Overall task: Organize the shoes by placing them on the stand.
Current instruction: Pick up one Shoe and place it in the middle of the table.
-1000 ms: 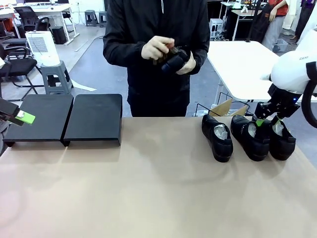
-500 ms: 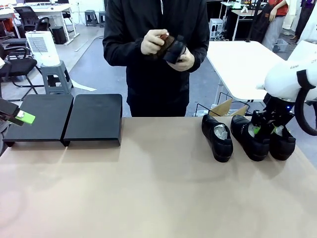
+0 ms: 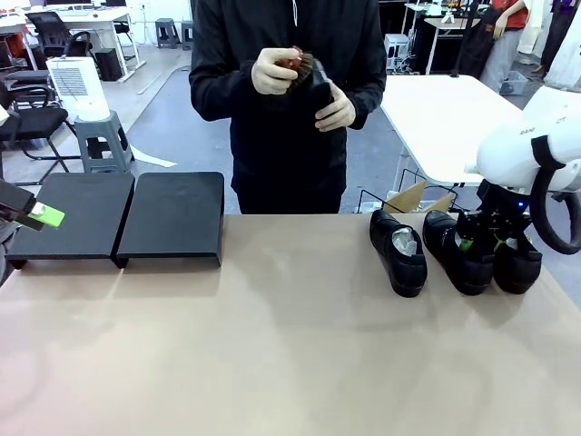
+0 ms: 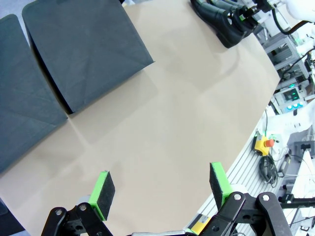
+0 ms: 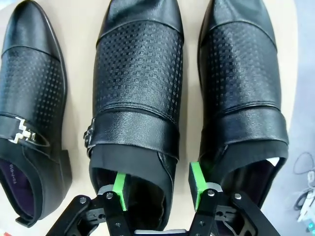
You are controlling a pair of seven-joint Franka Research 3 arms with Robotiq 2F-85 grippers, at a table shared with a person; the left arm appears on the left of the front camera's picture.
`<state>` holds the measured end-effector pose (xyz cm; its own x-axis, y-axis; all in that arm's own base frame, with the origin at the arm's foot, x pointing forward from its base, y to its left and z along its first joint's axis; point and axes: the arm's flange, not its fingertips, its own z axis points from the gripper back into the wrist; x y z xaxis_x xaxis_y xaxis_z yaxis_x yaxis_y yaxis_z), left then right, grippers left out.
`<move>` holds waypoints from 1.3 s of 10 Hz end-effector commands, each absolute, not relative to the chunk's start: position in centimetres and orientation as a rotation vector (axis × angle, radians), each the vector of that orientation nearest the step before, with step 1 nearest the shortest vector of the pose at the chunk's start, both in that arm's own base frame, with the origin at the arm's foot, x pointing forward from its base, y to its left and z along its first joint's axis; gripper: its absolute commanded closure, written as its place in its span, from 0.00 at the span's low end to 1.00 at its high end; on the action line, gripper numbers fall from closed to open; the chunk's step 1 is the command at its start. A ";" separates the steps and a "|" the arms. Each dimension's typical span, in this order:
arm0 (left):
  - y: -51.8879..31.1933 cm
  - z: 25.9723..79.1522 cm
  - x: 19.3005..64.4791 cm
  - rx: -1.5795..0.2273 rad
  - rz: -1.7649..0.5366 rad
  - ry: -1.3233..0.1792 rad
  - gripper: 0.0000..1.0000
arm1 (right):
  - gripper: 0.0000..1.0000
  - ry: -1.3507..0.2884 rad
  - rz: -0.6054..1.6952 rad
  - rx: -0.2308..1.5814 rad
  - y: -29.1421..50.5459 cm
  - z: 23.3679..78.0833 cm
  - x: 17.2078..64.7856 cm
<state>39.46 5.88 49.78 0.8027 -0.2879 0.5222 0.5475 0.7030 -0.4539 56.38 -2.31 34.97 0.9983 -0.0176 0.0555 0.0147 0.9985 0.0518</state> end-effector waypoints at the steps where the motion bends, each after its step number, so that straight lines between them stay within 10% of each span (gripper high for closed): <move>1: 6.0 49.8 39.5 -0.655 -0.494 -0.453 0.00 | 0.37 -0.045 -0.046 0.058 -2.1 34.9 57.1; 2: 6.0 49.8 39.5 -0.655 -0.494 -0.453 0.00 | 0.37 -0.039 -0.038 0.047 -2.1 34.6 57.1; 6: 6.0 49.8 39.5 -0.655 -0.494 -0.453 0.00 | 1.00 -0.027 -0.015 0.037 -2.3 34.2 57.1; 13: 6.0 49.8 39.5 -0.655 -0.494 -0.453 0.00 | 1.00 -0.004 -0.031 0.025 -2.1 34.5 56.4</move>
